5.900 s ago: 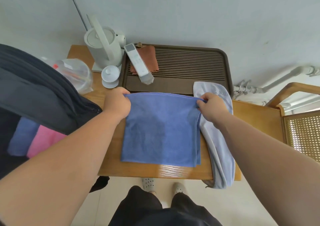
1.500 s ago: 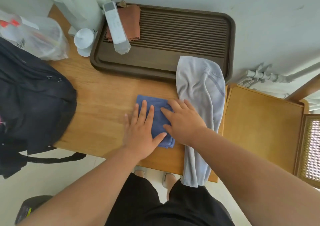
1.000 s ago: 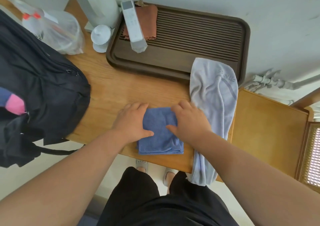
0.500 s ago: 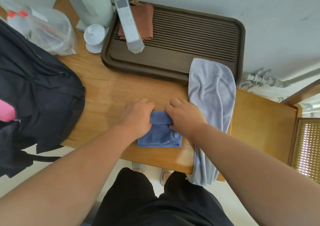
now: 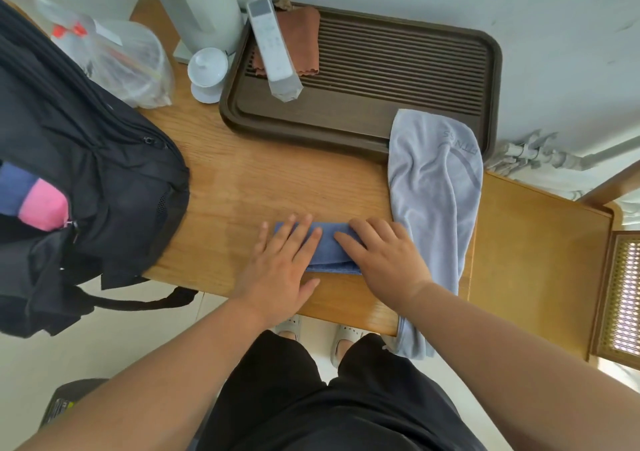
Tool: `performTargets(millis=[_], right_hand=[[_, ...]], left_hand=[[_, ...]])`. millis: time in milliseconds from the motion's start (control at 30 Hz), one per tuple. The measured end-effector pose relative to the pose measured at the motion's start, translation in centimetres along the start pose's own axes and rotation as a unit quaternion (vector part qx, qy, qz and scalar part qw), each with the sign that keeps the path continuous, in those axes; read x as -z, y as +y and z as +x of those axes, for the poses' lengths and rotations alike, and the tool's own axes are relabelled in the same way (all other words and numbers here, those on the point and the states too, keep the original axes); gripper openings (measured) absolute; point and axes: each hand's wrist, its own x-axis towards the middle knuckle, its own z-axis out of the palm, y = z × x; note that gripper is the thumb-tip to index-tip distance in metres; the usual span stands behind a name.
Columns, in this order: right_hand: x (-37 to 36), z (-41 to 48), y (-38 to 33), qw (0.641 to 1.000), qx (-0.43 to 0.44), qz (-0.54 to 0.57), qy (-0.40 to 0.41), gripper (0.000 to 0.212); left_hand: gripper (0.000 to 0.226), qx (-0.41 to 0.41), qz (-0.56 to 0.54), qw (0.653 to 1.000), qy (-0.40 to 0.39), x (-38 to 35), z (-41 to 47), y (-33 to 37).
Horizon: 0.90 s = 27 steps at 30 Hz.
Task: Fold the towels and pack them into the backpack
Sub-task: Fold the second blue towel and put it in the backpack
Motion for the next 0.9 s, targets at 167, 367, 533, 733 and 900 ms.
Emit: performTargets(millis=[167, 367, 533, 733, 900], right_hand=[[-0.3, -3.4, -0.8, 0.996, 0.042, 0.005, -0.081, 0.059], [1.3, 0.8, -0.8, 0.992, -0.001, 0.107, -0.072, 0.027], [1.5, 3.8, -0.8, 0.964, -0.075, 0.104, -0.232, 0.066], [2.9, 2.8, -1.2, 0.934, -0.106, 0.134, -0.314, 0.050], [6.7, 1.8, 0.4, 0.910, -0.172, 0.269, -0.263, 0.033]], left_hand=[[0.093, 0.003, 0.006, 0.999, -0.035, -1.5, -1.6, 0.4], [0.088, -0.024, -0.022, 0.995, -0.091, -2.0, -1.3, -0.9], [0.063, 0.041, -0.160, 0.986, -0.019, 0.7, 0.3, -0.7], [0.053, 0.058, -0.068, 0.991, -0.098, 3.3, 2.6, 0.7], [0.028, 0.132, -0.269, 0.951, -0.075, 6.3, 2.4, 2.1]])
